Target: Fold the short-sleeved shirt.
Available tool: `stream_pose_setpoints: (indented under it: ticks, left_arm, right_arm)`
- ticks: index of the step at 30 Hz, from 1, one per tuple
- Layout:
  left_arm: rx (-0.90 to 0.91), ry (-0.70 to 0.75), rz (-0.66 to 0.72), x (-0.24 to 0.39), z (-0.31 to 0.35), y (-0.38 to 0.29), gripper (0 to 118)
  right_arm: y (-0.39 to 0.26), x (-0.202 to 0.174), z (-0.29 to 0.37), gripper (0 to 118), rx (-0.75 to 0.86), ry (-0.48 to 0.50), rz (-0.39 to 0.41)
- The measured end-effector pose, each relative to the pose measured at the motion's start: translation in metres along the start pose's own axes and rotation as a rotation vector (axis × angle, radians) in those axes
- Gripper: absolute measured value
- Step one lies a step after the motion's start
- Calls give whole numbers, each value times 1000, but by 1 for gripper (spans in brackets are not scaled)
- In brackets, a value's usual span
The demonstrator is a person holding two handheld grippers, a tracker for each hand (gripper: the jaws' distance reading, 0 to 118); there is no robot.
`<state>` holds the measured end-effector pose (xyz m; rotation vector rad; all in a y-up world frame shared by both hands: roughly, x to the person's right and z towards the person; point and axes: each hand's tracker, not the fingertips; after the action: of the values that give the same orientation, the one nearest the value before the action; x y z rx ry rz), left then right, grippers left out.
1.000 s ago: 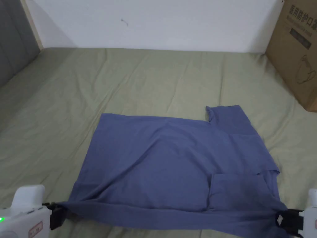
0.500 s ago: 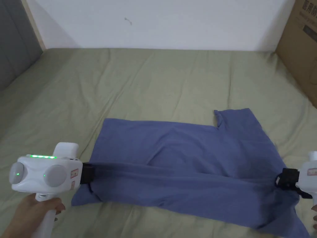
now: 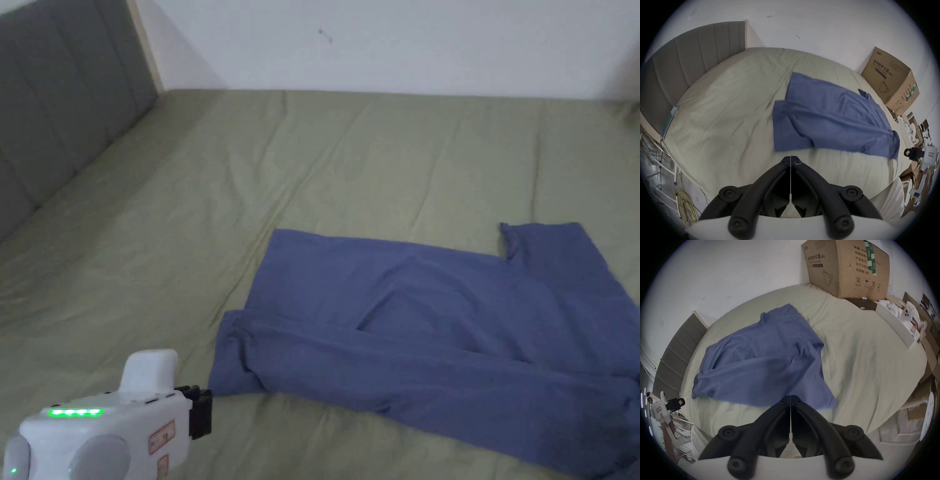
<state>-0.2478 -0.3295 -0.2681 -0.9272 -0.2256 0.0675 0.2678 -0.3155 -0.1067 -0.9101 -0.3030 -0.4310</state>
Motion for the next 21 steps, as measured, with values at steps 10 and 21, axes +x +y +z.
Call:
stream_pose_setpoints:
  ticks: [10,21]
  left_arm:
    - [-101,51,38,-6,-91,31,82]
    - [-77,67,-74,-3,-78,44,7]
  right_arm:
    - [-3,0,-8,1,-24,28,-46]
    - [20,12,-42,91,-25,-44,-3]
